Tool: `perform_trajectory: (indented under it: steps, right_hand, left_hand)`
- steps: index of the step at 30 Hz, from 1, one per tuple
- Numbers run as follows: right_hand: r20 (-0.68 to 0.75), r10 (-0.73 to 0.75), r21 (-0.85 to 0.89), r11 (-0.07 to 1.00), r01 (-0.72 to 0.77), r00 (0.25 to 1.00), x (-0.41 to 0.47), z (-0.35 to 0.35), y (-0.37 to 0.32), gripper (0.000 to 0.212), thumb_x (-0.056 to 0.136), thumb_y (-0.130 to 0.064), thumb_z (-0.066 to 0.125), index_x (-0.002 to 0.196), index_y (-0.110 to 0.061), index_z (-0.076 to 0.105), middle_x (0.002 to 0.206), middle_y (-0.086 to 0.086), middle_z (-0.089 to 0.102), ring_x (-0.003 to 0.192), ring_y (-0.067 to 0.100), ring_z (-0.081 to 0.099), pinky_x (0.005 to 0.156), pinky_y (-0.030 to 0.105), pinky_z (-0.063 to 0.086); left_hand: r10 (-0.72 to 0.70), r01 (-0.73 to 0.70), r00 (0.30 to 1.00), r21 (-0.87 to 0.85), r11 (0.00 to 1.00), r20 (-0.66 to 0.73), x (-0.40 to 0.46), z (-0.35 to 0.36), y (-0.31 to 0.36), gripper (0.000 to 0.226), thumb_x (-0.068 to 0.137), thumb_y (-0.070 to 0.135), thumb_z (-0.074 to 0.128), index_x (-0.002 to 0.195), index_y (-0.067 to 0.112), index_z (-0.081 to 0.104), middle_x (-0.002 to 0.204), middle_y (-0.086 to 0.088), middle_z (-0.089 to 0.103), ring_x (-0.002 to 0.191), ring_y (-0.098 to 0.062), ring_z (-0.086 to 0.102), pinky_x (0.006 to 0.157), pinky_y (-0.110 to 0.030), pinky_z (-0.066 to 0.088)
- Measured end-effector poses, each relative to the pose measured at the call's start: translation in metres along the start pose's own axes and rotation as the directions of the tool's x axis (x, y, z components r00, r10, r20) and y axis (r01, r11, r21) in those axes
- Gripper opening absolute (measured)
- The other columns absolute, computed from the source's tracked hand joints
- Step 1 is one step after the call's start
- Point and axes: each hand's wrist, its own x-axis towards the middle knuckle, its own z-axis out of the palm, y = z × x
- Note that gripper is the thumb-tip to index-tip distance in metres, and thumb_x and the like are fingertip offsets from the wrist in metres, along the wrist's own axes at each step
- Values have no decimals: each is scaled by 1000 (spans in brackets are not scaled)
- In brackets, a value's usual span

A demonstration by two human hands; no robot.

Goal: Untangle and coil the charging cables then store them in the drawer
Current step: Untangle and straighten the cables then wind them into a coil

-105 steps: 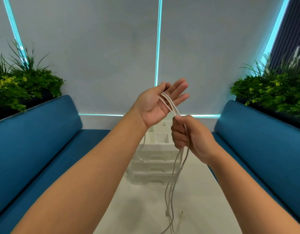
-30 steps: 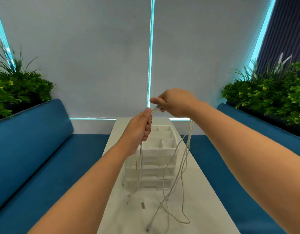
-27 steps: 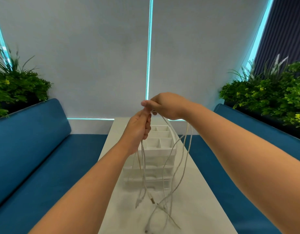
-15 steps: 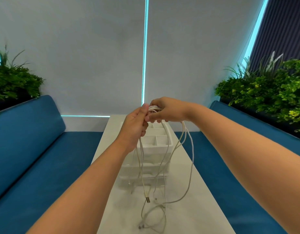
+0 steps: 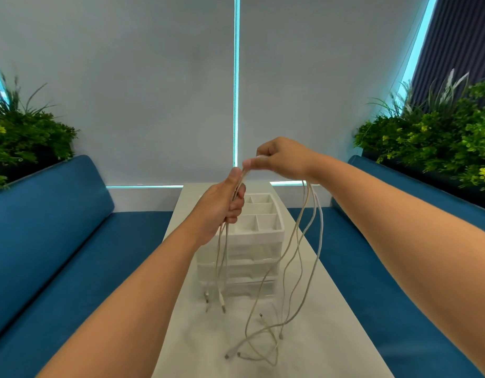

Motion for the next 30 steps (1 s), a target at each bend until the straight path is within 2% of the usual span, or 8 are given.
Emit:
perform_trajectory:
  steps: [6, 8, 12, 15, 18, 21, 26, 30]
  right_hand:
    - [-149, 52, -112, 991, -69, 987, 3, -12, 10, 66, 88, -64, 48, 94, -4, 72, 55, 0, 38, 52, 15, 35, 55, 32, 31]
    - [-129, 86, -219, 969, -112, 988, 3, -8, 15, 61, 92, -65, 37, 109, -19, 73, 77, 5, 64, 70, 19, 55, 71, 36, 46]
    - [-76, 96, -397, 910, -118, 992, 0, -5, 19, 44, 98, -51, 35, 102, -24, 69, 107, 4, 67, 100, 26, 57, 87, 38, 42]
    - [81, -26, -202, 979, 42, 996, -3, 6, -2, 36, 102, -37, 37, 109, -15, 65, 110, 1, 65, 99, 20, 59, 88, 33, 44]
    - [184, -80, -93, 991, 99, 980, -4, 20, -15, 32, 97, -47, 47, 94, -18, 60, 82, -3, 64, 70, 14, 62, 69, 28, 50]
    - [160, -49, -155, 985, 75, 986, -6, 17, -1, 40, 90, -54, 55, 78, -17, 51, 65, -4, 48, 56, 12, 45, 57, 25, 38]
    - [174, 5, 199, 979, -40, 985, -13, 17, 28, 42, 92, -50, 54, 76, -11, 49, 63, -1, 40, 54, 13, 40, 57, 26, 50]
    - [119, 41, 253, 965, -70, 992, -15, 27, 40, 47, 92, -58, 45, 74, -15, 47, 65, -2, 38, 58, 15, 35, 57, 29, 42]
  left_hand:
    - [-16, 16, 1000, -35, 999, 2, -5, -4, -11, 48, 96, 59, 37, 67, 22, 32, 59, 5, 25, 50, -11, 20, 44, -20, 26]
    - [7, -9, 1000, -80, 997, -24, -6, -4, -9, 44, 98, 55, 39, 69, 22, 34, 59, 6, 24, 49, -9, 18, 42, -20, 22]
    - [10, -14, 999, -89, 996, -47, -10, 3, -11, 42, 99, 52, 40, 71, 22, 35, 57, 7, 25, 46, -8, 18, 40, -20, 21]
    - [-16, 12, 999, -90, 996, -45, -10, 13, -10, 41, 100, 51, 40, 72, 22, 37, 57, 7, 27, 47, -9, 19, 40, -20, 21]
    - [-26, 21, 998, -106, 994, -50, -10, 17, -6, 39, 103, 44, 37, 70, 23, 37, 57, 6, 24, 46, -9, 18, 40, -21, 18]
    - [-12, -2, 998, -203, 979, -70, -13, 7, -2, 41, 102, 44, 41, 67, 23, 39, 54, 8, 24, 44, -7, 17, 39, -20, 17]
    - [-4, -28, 996, -340, 940, -92, -16, -8, 2, 43, 97, 50, 46, 65, 22, 38, 53, 8, 19, 42, -7, 15, 40, -20, 14]
    - [13, -48, 996, -410, 911, -87, -15, -13, 3, 44, 99, 46, 44, 64, 21, 40, 50, 8, 21, 42, -7, 19, 41, -20, 19]
